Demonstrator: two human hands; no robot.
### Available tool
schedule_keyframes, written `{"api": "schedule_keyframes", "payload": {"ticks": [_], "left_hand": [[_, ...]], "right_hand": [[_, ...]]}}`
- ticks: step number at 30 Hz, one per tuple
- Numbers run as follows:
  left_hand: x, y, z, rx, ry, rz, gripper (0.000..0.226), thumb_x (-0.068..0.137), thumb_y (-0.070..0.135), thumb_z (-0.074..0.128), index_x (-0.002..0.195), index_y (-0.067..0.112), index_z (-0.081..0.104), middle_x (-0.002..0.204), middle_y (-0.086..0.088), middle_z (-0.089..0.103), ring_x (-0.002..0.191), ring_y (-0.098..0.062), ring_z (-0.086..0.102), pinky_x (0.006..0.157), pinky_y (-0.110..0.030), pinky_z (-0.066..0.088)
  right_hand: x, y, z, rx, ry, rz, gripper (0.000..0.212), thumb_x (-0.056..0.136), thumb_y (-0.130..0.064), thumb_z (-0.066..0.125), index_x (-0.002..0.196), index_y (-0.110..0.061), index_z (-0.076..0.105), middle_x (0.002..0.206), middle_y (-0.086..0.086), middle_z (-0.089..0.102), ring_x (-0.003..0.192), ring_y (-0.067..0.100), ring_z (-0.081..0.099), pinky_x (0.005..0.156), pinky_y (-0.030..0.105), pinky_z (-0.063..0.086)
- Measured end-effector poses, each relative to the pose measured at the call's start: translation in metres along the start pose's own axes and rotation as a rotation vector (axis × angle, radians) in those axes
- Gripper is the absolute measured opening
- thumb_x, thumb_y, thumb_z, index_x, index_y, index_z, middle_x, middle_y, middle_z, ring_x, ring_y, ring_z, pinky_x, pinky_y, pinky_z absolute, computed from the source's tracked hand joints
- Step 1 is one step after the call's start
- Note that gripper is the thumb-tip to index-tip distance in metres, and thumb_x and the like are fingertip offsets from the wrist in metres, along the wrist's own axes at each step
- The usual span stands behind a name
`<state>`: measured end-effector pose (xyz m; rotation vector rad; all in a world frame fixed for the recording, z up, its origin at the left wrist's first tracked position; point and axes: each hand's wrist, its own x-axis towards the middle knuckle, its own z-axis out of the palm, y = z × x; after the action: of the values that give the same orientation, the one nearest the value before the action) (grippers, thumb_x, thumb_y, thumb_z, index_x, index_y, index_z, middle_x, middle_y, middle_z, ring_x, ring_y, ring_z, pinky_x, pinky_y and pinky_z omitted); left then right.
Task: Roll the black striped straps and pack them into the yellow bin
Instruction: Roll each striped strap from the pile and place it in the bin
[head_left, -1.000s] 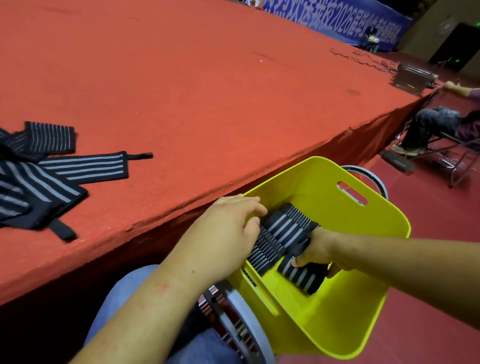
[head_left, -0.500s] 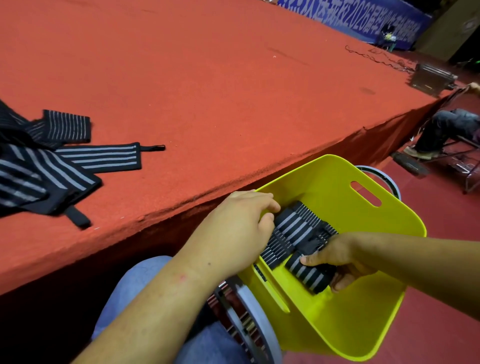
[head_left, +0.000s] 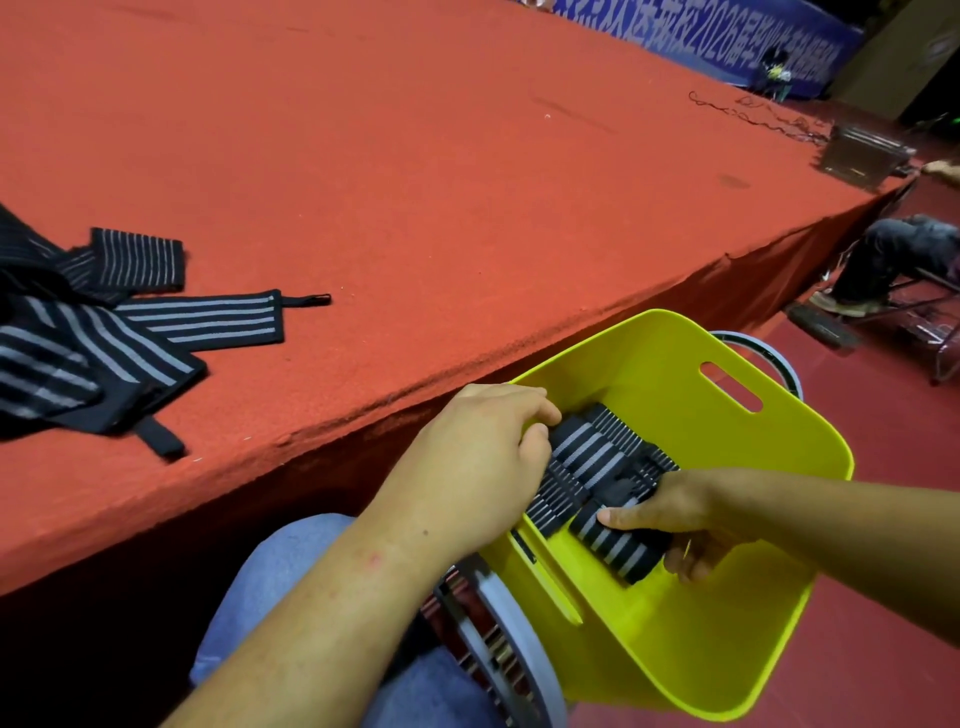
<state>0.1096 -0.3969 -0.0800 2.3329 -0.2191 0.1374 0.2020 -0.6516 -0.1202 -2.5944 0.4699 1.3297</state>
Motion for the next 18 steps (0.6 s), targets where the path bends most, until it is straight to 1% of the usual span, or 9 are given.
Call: {"api": "schedule_keyframes", "payload": {"ticks": [2, 4, 5, 7, 9, 11, 14, 16, 18], "left_hand": [[-0.001, 0.001, 0.000, -0.017, 0.013, 0.009, 0.029, 0.104, 0.029, 0.048, 0.128, 0.035, 0.066, 0.143, 0.022, 0.055, 0.135, 0.007, 0.036, 0.106, -0.013, 0.022], [-0.002, 0.002, -0.001, -0.031, 0.018, 0.024, 0.029, 0.104, 0.028, 0.049, 0.127, 0.035, 0.066, 0.144, 0.022, 0.055, 0.135, 0.007, 0.036, 0.106, -0.010, 0.021], [-0.003, 0.003, -0.002, -0.039, 0.024, 0.034, 0.029, 0.104, 0.028, 0.050, 0.127, 0.036, 0.066, 0.144, 0.022, 0.055, 0.135, 0.007, 0.036, 0.105, -0.007, 0.019], [-0.005, 0.004, -0.005, -0.059, 0.041, 0.057, 0.028, 0.105, 0.028, 0.051, 0.126, 0.036, 0.067, 0.145, 0.023, 0.054, 0.136, 0.007, 0.036, 0.105, -0.005, 0.018], [-0.007, 0.005, -0.009, -0.095, 0.058, 0.075, 0.027, 0.105, 0.029, 0.052, 0.126, 0.036, 0.067, 0.146, 0.023, 0.054, 0.138, 0.008, 0.037, 0.112, -0.010, 0.023], [-0.011, 0.005, -0.017, -0.141, 0.086, 0.074, 0.026, 0.104, 0.029, 0.053, 0.124, 0.036, 0.069, 0.145, 0.023, 0.056, 0.136, 0.009, 0.041, 0.116, -0.015, 0.029], [-0.018, -0.002, -0.034, -0.182, 0.171, 0.066, 0.024, 0.101, 0.026, 0.057, 0.117, 0.035, 0.073, 0.139, 0.023, 0.061, 0.132, 0.008, 0.049, 0.117, -0.022, 0.034], [-0.025, -0.013, -0.047, -0.193, 0.218, 0.043, 0.023, 0.099, 0.022, 0.060, 0.112, 0.035, 0.075, 0.134, 0.022, 0.065, 0.129, 0.008, 0.052, 0.116, -0.024, 0.037], [-0.034, -0.028, -0.061, -0.183, 0.259, 0.017, 0.023, 0.098, 0.018, 0.062, 0.109, 0.032, 0.076, 0.131, 0.018, 0.068, 0.126, 0.007, 0.055, 0.114, -0.025, 0.039]], "right_hand": [[-0.004, -0.003, -0.004, -0.059, -0.025, 0.008, 0.107, 0.073, -0.077, 0.073, 0.138, 0.004, 0.048, 0.113, 0.028, 0.073, 0.082, 0.033, 0.073, 0.070, 0.035, 0.063], [-0.011, -0.007, -0.009, -0.108, -0.029, 0.002, 0.113, 0.065, -0.077, 0.079, 0.139, 0.004, 0.049, 0.112, 0.030, 0.073, 0.084, 0.034, 0.076, 0.076, 0.039, 0.066], [-0.016, -0.009, -0.013, -0.144, -0.023, 0.003, 0.113, 0.063, -0.077, 0.081, 0.137, 0.004, 0.051, 0.110, 0.029, 0.073, 0.087, 0.034, 0.078, 0.079, 0.042, 0.066], [-0.032, -0.016, -0.028, -0.217, 0.018, -0.025, 0.097, 0.070, -0.074, 0.078, 0.123, 0.006, 0.062, 0.102, 0.023, 0.076, 0.087, 0.031, 0.079, 0.079, 0.041, 0.066], [-0.055, -0.025, -0.045, -0.222, 0.096, -0.110, 0.080, 0.077, -0.072, 0.072, 0.101, 0.004, 0.069, 0.087, 0.015, 0.078, 0.074, 0.026, 0.077, 0.069, 0.034, 0.065], [-0.082, -0.041, -0.056, -0.137, 0.203, -0.258, 0.070, 0.084, -0.066, 0.068, 0.092, 0.004, 0.068, 0.080, 0.012, 0.078, 0.065, 0.023, 0.074, 0.063, 0.033, 0.062], [-0.120, -0.069, -0.059, 0.157, 0.367, -0.589, 0.050, 0.093, -0.048, 0.068, 0.092, 0.002, 0.065, 0.078, 0.014, 0.078, 0.069, 0.029, 0.076, 0.066, 0.041, 0.062], [-0.145, -0.091, -0.051, 0.320, 0.400, -0.808, 0.043, 0.094, -0.043, 0.067, 0.086, -0.001, 0.064, 0.076, 0.014, 0.077, 0.068, 0.028, 0.073, 0.068, 0.045, 0.061], [-0.165, -0.114, -0.036, 0.408, 0.398, -0.969, 0.037, 0.096, -0.038, 0.066, 0.080, -0.005, 0.063, 0.071, 0.013, 0.075, 0.063, 0.026, 0.070, 0.064, 0.043, 0.060]]}}
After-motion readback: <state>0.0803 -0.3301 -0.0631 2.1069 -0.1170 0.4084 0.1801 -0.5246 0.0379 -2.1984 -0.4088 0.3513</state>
